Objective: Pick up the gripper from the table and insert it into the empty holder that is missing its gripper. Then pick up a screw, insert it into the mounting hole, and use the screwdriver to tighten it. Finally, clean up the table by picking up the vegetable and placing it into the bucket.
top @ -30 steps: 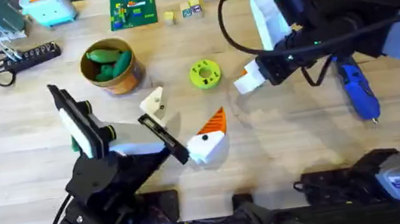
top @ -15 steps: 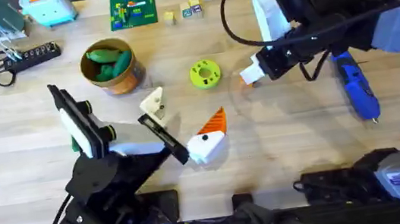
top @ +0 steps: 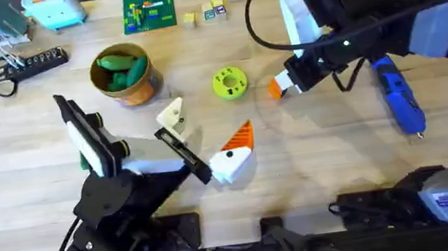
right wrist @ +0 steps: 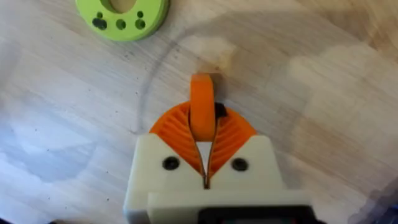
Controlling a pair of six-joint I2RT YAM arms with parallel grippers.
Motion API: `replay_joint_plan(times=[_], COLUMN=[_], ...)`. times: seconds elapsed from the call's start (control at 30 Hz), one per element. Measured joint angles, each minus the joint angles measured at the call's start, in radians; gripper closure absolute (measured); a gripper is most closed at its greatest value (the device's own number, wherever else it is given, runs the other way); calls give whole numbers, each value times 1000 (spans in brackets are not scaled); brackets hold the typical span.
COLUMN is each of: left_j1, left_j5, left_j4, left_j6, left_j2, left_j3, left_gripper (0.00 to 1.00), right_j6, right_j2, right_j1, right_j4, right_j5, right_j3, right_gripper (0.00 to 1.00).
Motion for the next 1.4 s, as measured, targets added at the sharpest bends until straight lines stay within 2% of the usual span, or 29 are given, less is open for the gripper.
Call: replay_joint_plan(times=[0.17, 0.3, 0.37, 0.47, 0.57, 0.7, 0.87, 1.07, 1.4], left_j1=[0, 0, 0, 0, 0, 0, 0, 0, 0], left_j5=[0, 1, 2, 3, 3, 3, 3, 3, 3], left_j4=[0, 0, 0, 0, 0, 0, 0, 0, 0], left_j6=[0, 0, 0, 0, 0, 0, 0, 0, 0], left_j2=[0, 0, 0, 0, 0, 0, 0, 0, 0], left_j3=[0, 0, 0, 0, 0, 0, 0, 0, 0], left_gripper=[26, 25, 26, 25, 26, 26, 26, 26, 26], right_j6=[17, 33, 59, 157, 357, 621, 815, 930, 1020], right_j2=[-117, -249, -276, -257, -183, -120, -116, -112, 13], right_j1=[-33, -139, -204, -274, -298, -252, -144, -61, -9], right_j4=[-83, -54, 44, 285, 486, 606, 735, 746, 806], right_j5=[-48, -207, -337, -577, -771, -898, -970, -995, -1004], right_j3=[0, 0, -28, -134, -229, -260, -260, -260, -260], right_gripper=[989, 991, 992, 992, 992, 992, 992, 992, 992])
